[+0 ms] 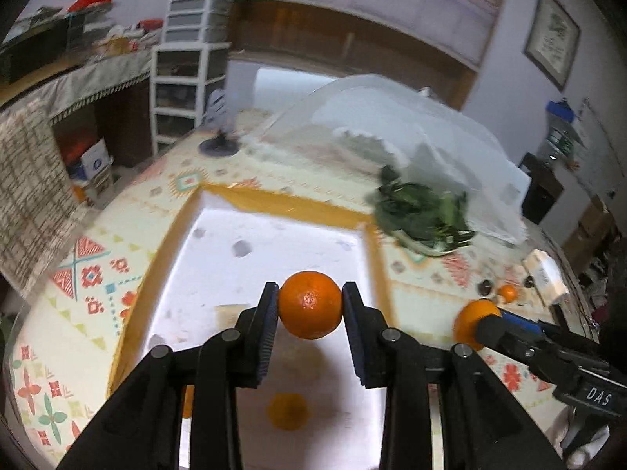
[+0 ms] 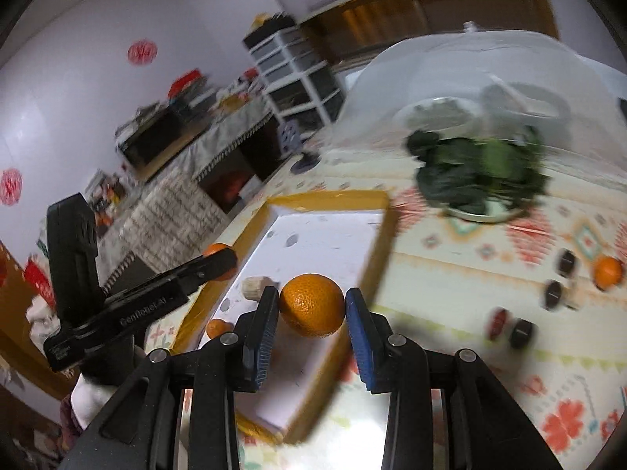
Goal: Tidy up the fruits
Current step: 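Carry the left gripper's orange over the tray while the right gripper carries its orange, then open both grippers to drop the oranges into the tray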
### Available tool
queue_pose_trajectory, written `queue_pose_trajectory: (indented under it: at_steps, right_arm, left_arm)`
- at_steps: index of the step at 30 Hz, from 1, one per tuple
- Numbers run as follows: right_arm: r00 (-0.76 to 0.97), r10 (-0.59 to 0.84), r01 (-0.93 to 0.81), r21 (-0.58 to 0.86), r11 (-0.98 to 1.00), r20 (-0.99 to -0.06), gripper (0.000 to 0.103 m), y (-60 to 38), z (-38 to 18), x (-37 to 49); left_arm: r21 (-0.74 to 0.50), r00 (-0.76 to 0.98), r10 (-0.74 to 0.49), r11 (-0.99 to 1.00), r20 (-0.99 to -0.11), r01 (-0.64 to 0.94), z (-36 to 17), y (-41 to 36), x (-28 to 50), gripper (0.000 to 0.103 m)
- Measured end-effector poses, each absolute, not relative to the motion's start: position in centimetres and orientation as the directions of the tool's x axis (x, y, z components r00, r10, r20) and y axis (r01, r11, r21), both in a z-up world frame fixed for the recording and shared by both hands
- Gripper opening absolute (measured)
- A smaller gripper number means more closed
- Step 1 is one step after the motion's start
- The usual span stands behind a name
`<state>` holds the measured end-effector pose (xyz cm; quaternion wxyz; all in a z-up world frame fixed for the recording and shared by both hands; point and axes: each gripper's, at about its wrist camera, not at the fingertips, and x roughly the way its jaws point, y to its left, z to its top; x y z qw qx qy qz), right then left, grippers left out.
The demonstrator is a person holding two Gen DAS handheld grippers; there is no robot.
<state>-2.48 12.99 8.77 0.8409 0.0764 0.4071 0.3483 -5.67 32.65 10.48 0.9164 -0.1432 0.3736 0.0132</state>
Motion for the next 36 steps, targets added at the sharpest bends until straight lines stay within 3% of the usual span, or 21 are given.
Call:
queue_pose_trajectory:
  at_steps: [8, 17, 19, 22, 27, 36]
  right_arm:
    - [0.381, 0.56, -0.514, 0.334, 0.79, -0.736, 0.038, 19.1, 3.8, 1.2]
    - [0.386, 0.535, -0.484, 0.329, 0.811, -0.751, 0.039, 19.9, 1.8, 2.6]
    - [0.396, 0.538, -0.484, 0.328, 0.811, -0.744, 0.04, 20.0, 2.2, 2.6]
    - [0.417, 0.549, -0.482, 0.336, 0.809, -0.724, 0.046, 19.4, 3.1, 2.3]
    - [0.454, 0.568, -0.479, 0.35, 0.805, -0.686, 0.046, 17.0, 4.9, 1.0]
    - [0.519, 0.55, -0.428, 0.358, 0.83, -0.654, 0.05, 7.6, 5.9, -2.6]
  left_arm:
    - [-0.28, 0.638, -0.09, 0.938, -0.765, -0.204, 5.2, 35.8, -4.8, 0.032]
    - [-0.33, 0.656, -0.105, 0.916, -0.747, -0.23, 5.1, 36.8, -6.5, 0.034]
    - [-0.335, 0.67, -0.099, 0.913, -0.736, -0.233, 5.9, 36.9, -6.8, 0.042]
    - [-0.338, 0.686, -0.084, 0.909, -0.723, -0.244, 7.1, 36.8, -7.5, 0.069]
    - [-0.347, 0.701, -0.08, 0.905, -0.709, -0.247, 8.9, 35.7, -9.1, 0.083]
    - [-0.356, 0.728, -0.17, 0.928, -0.664, -0.108, 11.6, 28.7, -10.6, 0.084]
